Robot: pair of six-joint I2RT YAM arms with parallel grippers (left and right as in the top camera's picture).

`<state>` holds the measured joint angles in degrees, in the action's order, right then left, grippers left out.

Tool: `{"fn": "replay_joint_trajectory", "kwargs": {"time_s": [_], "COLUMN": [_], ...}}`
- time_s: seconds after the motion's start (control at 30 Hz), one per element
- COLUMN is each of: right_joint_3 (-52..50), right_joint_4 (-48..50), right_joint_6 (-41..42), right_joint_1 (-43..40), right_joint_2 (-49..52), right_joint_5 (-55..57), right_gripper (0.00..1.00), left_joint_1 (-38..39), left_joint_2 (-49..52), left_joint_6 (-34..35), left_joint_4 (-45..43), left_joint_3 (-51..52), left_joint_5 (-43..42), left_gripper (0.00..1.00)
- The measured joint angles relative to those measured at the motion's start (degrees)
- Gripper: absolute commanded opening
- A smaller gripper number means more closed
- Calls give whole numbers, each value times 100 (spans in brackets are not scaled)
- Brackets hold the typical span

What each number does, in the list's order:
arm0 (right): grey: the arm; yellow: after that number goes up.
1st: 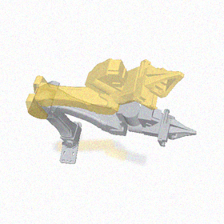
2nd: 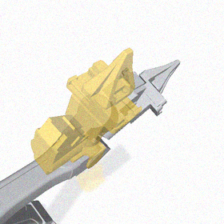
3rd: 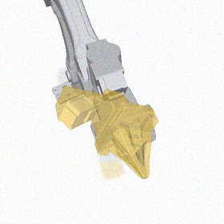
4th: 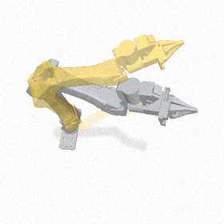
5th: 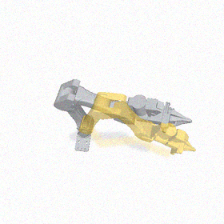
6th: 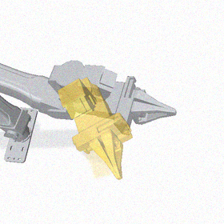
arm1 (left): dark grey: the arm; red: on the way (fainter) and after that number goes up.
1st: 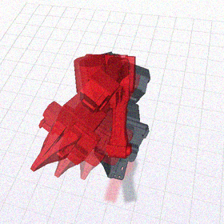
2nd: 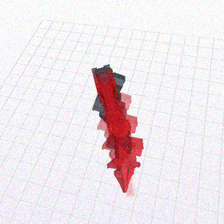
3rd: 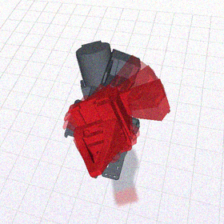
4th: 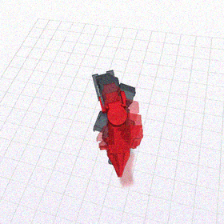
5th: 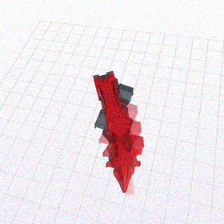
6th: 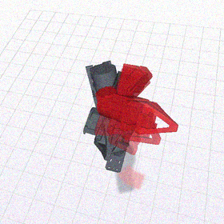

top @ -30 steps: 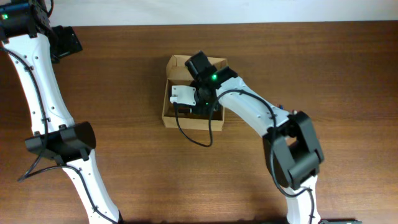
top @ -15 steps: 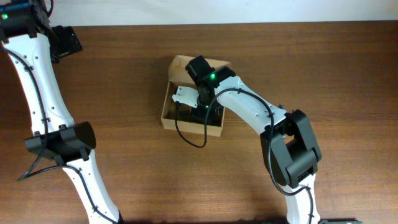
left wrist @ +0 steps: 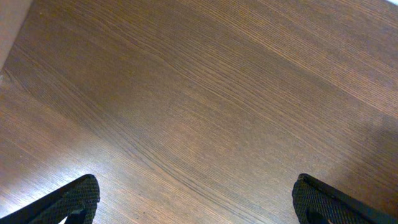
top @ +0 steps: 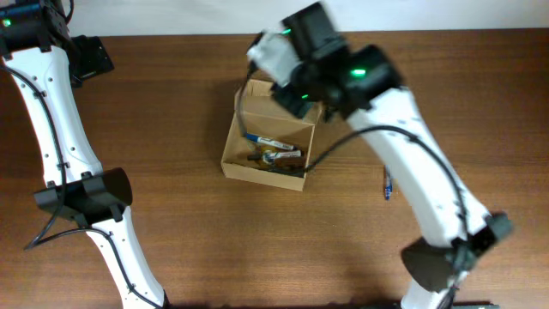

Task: Pack container
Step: 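Grasp the clear pen and lower it into the box with the right gripper, then move the right gripper to the blue pen and grasp it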

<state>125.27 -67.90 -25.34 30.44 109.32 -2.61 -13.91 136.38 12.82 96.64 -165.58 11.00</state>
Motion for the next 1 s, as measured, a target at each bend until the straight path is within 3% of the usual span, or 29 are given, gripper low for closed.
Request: {"fn": "replay_joint_trajectory", "kwargs": {"time_s": [0.13,0.23,0.47,0.77,1.0], "right_joint_3": [22,-33,-1300,-4065,-4964], "right_joint_4": [-92,-323,-472,887,1707], "right_joint_6": [741,1296,1991,2374,2597], "right_joint_1": [-857,-1759,-3309,-3440,-3440], "right_joint_2": [-332,-330,-339,-280,-275], "right_joint_5": [184,286,11,-240,50], "right_gripper": [31,42,41,40,39], "left_joint_1": [0,2,0,0,0], "left_joint_2": [0,0,0,0,0], "left_joint_6": [0,0,0,0,0], "left_joint_4": [0,0,0,0,2], "left_joint_3": [0,0,0,0,0], "left_joint_5": [0,-2,-2,0,0], "left_gripper": [100,100,100,100,100]}}
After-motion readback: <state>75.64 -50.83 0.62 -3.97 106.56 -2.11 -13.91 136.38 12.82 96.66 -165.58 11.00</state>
